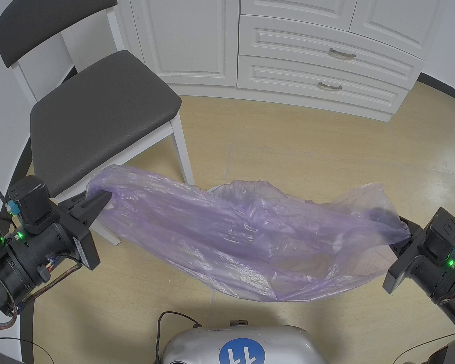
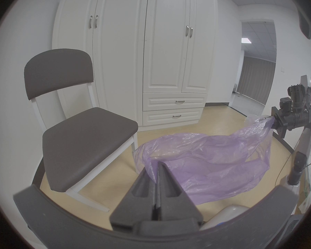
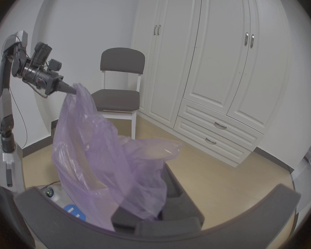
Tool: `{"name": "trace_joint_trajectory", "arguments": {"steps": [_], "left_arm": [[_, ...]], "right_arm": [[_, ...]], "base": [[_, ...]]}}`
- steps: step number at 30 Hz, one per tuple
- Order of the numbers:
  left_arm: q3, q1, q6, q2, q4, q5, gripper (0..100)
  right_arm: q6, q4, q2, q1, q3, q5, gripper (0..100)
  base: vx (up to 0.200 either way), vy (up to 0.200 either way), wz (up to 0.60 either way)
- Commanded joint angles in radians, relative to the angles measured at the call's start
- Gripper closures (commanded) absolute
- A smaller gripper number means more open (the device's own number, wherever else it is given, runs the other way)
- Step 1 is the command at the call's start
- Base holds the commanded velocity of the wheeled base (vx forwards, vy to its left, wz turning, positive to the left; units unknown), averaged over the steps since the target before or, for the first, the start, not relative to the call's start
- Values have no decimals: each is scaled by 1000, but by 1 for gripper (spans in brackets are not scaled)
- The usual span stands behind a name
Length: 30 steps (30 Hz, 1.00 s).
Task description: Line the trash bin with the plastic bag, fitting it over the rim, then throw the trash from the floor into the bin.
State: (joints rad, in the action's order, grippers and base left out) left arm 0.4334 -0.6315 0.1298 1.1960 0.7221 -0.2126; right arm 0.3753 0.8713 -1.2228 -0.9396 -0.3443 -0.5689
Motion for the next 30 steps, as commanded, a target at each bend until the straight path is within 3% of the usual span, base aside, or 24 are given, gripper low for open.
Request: {"name": "trace_joint_trajectory", "arguments": {"steps": [1, 13, 30], "left_arm": [[-1, 19, 5, -13, 0, -1, 100], [7, 104, 8, -26, 3, 7, 100], [13, 142, 10, -18, 2, 12, 100]], "right_arm": [[7, 0, 0, 21, 18, -2, 100], [85, 0, 0, 93, 64, -3, 100], [89, -2, 8, 123, 71, -3, 100]], "base": [[0, 0, 0], [0, 0, 0], [0, 0, 0]]}}
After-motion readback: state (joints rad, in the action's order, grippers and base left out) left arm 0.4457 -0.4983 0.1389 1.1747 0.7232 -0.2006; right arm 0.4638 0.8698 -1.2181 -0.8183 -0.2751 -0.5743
